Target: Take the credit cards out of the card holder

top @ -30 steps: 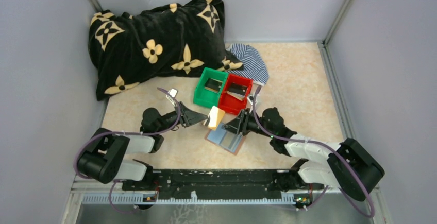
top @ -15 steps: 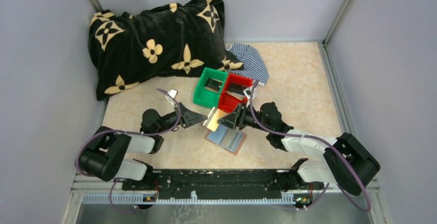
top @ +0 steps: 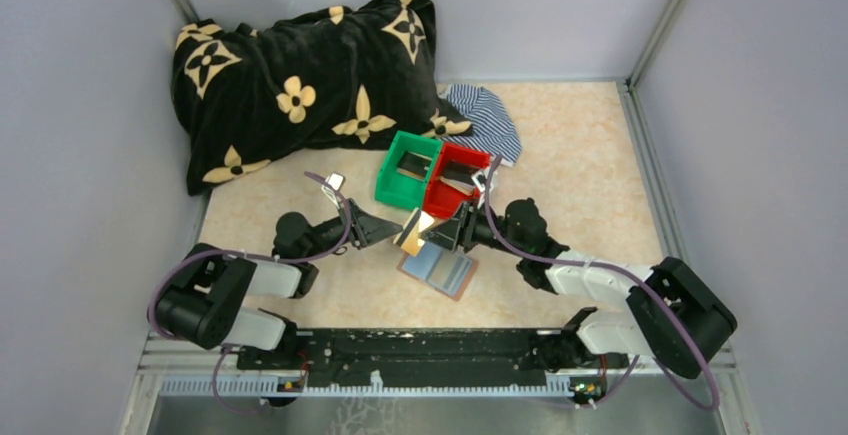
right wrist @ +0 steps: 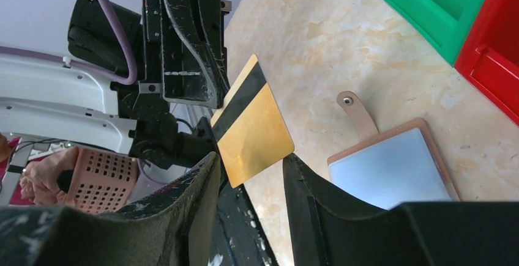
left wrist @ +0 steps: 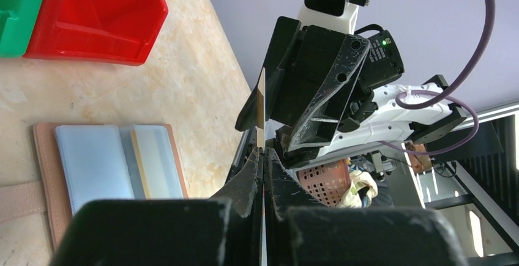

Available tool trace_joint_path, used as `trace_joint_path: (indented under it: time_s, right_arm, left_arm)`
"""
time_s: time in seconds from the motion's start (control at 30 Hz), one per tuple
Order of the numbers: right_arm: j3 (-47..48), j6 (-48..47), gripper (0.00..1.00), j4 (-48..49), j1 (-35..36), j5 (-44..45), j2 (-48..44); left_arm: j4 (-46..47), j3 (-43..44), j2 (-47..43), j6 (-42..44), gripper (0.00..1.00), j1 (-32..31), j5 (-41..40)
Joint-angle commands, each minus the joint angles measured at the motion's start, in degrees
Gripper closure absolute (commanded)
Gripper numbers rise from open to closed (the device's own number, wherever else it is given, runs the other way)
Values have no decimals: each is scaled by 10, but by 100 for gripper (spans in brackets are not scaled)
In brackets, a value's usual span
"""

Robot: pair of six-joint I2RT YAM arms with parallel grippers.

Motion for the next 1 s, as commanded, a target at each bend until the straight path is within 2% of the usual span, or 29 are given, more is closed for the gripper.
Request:
trace_joint_path:
  time_s: [0.0, 0.27, 0.8, 0.97]
  right_arm:
    - [15, 6, 57, 66, -1, -18, 17]
    - [15, 14, 61, 87, 0, -24, 28]
    - [20, 15, 61, 92, 9, -29, 44]
    - [20, 16, 76, 92, 9, -28, 45]
  left_arm:
    - [37, -7, 3, -1, 100, 2, 3]
    - [52, -7, 18, -5, 100, 2, 2]
    - [98, -9, 48, -20, 100, 2, -5]
    - [96, -8, 52, -18, 100, 2, -7]
